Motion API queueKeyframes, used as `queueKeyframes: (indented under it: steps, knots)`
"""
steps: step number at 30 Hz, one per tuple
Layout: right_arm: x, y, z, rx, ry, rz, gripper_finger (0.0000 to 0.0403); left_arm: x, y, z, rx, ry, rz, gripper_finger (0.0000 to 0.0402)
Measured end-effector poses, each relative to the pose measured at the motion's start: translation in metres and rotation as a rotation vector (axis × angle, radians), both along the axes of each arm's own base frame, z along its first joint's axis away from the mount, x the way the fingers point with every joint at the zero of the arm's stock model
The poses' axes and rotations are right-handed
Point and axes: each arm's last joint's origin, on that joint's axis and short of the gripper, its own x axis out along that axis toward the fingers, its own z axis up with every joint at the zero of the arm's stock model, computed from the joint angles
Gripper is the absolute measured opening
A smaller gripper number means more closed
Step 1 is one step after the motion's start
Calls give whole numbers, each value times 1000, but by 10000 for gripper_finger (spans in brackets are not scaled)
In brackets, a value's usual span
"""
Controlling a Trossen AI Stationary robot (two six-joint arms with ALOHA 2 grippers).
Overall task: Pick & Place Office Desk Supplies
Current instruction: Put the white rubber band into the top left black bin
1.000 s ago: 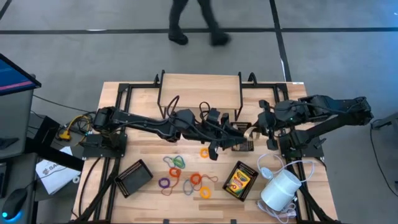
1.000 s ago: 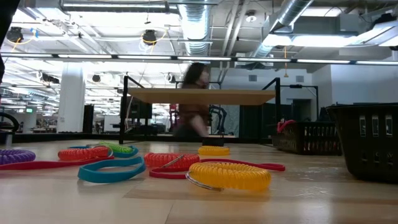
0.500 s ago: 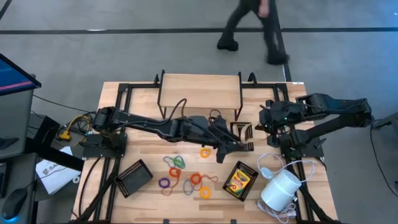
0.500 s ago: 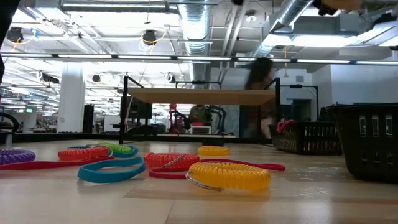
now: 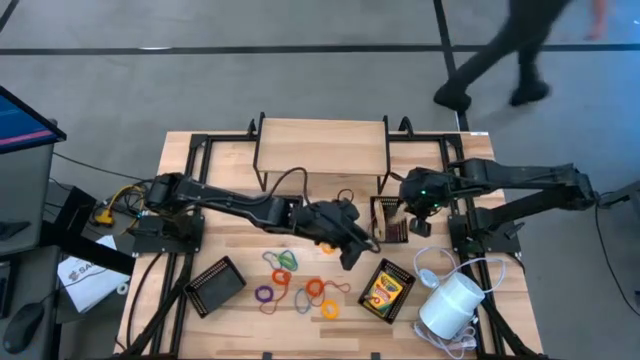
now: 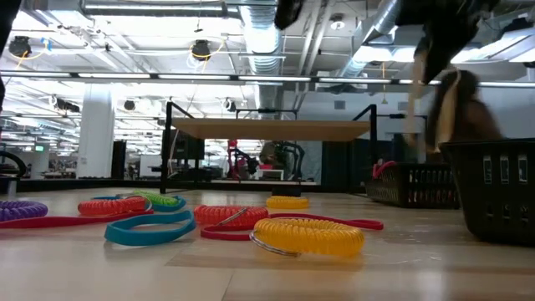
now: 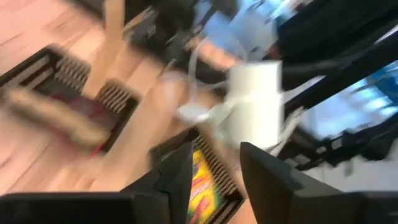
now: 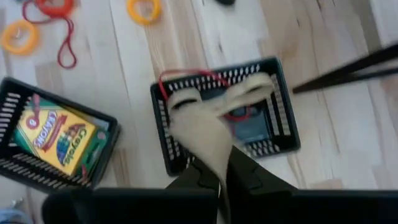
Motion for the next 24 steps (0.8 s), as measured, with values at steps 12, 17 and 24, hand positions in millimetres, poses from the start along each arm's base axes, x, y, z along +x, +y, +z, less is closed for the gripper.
queueKeyframes:
  steps: [12,17,24]
  knots:
    - [26,-5,-29,-26,15,43,0,-14,-18,-2,74,75,52,84]
    - [42,-6,-42,-41,49,79,0,-15,-17,-7,71,93,61,73]
    - [55,-8,-65,-32,174,87,3,-17,-19,-18,42,128,78,62]
